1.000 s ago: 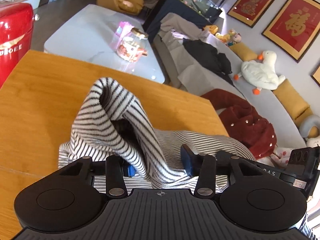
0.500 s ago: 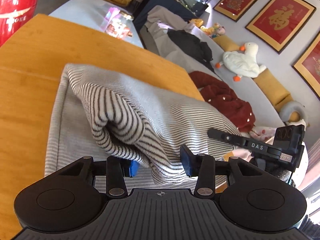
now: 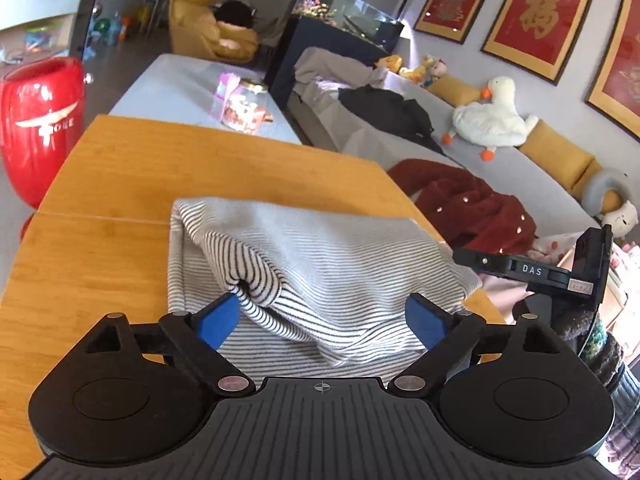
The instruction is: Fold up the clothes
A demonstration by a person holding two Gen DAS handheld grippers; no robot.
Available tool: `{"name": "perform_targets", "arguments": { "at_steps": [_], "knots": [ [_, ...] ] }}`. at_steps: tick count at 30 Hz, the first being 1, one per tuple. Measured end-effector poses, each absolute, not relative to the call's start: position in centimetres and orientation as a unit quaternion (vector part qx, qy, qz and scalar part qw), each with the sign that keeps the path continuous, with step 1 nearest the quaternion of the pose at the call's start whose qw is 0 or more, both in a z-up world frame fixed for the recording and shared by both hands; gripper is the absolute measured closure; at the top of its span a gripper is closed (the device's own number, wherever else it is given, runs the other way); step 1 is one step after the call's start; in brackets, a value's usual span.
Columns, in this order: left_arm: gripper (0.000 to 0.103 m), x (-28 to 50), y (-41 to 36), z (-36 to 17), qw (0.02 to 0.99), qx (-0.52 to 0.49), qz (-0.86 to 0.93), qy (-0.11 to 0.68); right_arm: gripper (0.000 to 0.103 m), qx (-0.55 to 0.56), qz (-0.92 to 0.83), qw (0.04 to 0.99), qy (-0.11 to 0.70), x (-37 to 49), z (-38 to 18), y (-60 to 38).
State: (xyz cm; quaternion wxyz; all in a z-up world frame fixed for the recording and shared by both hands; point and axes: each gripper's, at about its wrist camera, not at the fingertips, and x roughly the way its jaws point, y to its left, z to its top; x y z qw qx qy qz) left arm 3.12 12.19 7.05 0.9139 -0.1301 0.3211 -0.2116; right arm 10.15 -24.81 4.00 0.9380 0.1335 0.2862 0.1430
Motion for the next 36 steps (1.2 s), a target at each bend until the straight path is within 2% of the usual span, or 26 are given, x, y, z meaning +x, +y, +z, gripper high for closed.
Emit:
{"name": "perform_targets", "arguments": {
  "at_steps": [7, 10, 14, 21, 24, 36],
  "knots": [
    [0.007, 1.5, 10.2, 8.9, 0.944, -0.086, -0.194, 0.254, 0.000, 0.012, 0.073, 0.953, 0.293, 12.6, 2.3, -22.3],
    [0.004, 1.2, 10.2, 10.2, 0.949, -0.078, -0.191, 0.237, 0.000, -0.002, 0.077, 0.951, 0.299, 13.1, 1.1, -21.6],
    [0.001, 3.0, 9.9, 10.3, 0.928, -0.116, -0.242, 0.258, 0.000, 0.027, 0.091, 0.945, 0.314, 13.7, 0.5, -22.2],
    [0.001, 8.5, 8.3, 3.1, 0.873, -0.181, -0.237, 0.386, 0.000, 0.056, 0.095, 0.942, 0.317, 13.5, 0.2, -23.2],
    [0.000, 9.4, 9.1, 1.4, 0.871, -0.197, -0.238, 0.383, 0.000, 0.050, 0.091, 0.944, 0.314, 13.3, 0.2, -23.1],
    [0.000, 17.3, 10.5, 0.8, 0.869, -0.220, -0.236, 0.374, 0.000, 0.026, 0.085, 0.947, 0.308, 12.5, 0.5, -21.6]
  ]
}}
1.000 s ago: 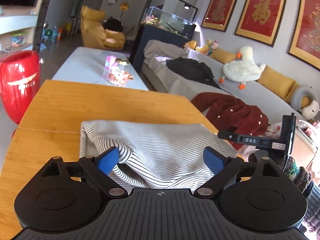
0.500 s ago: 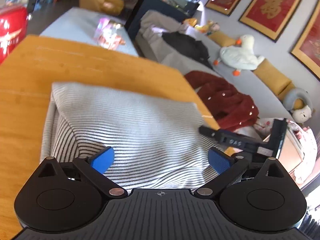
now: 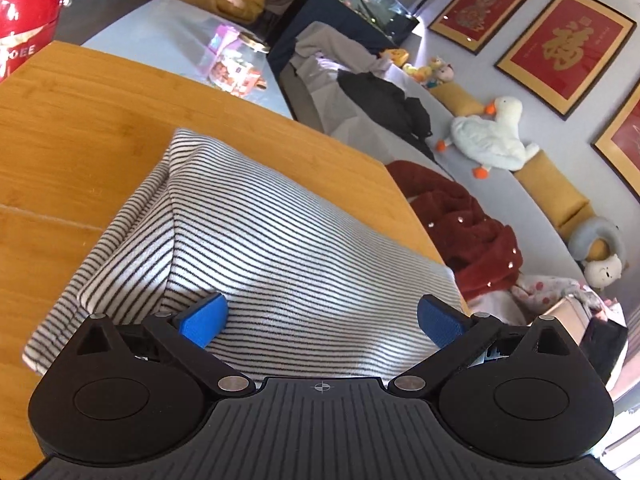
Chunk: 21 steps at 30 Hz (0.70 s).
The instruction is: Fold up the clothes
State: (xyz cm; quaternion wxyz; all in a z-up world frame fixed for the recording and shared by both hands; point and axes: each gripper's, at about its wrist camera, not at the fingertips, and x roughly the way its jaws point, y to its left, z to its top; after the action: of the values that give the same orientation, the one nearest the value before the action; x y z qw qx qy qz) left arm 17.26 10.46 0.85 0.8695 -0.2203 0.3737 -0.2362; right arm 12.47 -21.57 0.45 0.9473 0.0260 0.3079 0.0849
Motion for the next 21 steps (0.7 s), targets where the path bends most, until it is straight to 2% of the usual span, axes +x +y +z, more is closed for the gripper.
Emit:
{"name": "perform_targets", "arguments": {
  "at_steps": [6, 12, 19, 21],
  "knots": [
    [0.000, 19.7, 8.5, 1.9, 0.886, -0.174, -0.198, 0.382, 0.000, 0.008, 0.126, 0.946, 0.298, 11.6, 1.6, -20.8],
    [0.000, 15.8, 7.0, 3.6, 0.888, -0.151, -0.222, 0.374, 0.000, -0.020, 0.106, 0.960, 0.259, 12.9, 4.8, -21.7],
    [0.000, 13.1, 6.1, 3.1, 0.854, -0.185, -0.277, 0.400, 0.000, -0.122, 0.091, 0.941, 0.304, 17.4, 1.4, -19.2],
    [0.000, 13.3, 5.8, 2.3, 0.850, -0.181, -0.274, 0.411, 0.000, -0.132, 0.085, 0.945, 0.286, 16.7, 0.9, -18.9]
  ]
}}
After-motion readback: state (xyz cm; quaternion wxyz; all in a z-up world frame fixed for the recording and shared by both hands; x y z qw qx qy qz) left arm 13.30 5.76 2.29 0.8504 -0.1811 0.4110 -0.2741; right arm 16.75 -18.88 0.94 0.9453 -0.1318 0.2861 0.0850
